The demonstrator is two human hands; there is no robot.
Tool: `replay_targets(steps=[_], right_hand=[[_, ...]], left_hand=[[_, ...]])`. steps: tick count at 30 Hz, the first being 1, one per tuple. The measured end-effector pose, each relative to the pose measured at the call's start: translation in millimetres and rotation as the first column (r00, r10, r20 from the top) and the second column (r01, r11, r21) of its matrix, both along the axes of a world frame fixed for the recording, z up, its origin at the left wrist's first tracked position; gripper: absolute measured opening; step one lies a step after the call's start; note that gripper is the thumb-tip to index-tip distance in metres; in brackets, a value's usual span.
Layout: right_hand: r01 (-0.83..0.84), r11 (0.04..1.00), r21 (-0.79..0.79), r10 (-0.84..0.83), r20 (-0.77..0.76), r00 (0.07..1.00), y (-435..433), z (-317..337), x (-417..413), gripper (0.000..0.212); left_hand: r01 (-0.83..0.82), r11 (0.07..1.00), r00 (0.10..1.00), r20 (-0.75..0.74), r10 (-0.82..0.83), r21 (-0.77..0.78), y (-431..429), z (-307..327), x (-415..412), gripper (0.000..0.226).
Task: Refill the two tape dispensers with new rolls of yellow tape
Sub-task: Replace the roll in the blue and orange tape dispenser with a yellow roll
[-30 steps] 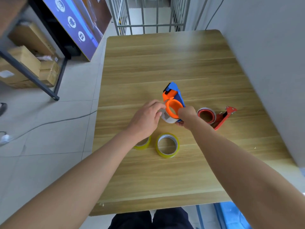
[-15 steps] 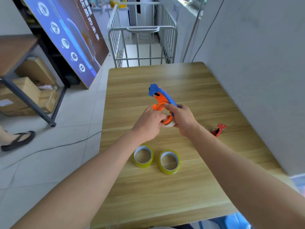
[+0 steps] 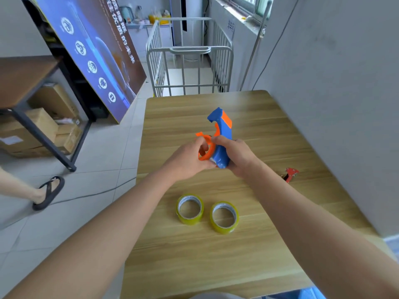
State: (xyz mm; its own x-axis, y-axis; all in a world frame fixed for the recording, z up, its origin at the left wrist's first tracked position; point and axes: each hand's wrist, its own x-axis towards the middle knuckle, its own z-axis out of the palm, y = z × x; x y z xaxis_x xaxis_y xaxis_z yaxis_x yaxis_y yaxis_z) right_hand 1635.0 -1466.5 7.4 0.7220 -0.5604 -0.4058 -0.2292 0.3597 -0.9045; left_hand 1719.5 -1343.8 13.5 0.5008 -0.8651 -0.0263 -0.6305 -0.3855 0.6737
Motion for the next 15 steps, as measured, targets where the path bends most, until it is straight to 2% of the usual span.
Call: replay_targets(steps=[3, 6, 10, 15], right_hand=[[-0.068, 0.997, 0.039, 0.066, 0.042, 0.997, 3, 3, 0, 0.014], [-0.116, 0.988, 0.104, 0.102, 0.132, 0.986, 4, 6, 0, 0.014], [-0.162, 0.975, 0.154, 0.118, 0.265, 0.957, 10, 8, 1, 0.013], [-0.145, 0.974, 0.177, 0.089, 0.289, 0.953, 11, 8, -1, 0.011]], left_hand=[[-0.047, 0.996, 0.987, 0.151, 0.058, -0.073, 3, 0, 1, 0.029], [-0.132, 0.977, 0.971, 0.174, 0.161, -0.17, 8, -4, 6, 0.029], [-0.172, 0.964, 0.962, 0.175, 0.209, -0.204, 11, -3, 8, 0.026], [-0.169, 0.965, 0.935, 0.277, 0.221, -0.2, 13, -4, 12, 0.016]])
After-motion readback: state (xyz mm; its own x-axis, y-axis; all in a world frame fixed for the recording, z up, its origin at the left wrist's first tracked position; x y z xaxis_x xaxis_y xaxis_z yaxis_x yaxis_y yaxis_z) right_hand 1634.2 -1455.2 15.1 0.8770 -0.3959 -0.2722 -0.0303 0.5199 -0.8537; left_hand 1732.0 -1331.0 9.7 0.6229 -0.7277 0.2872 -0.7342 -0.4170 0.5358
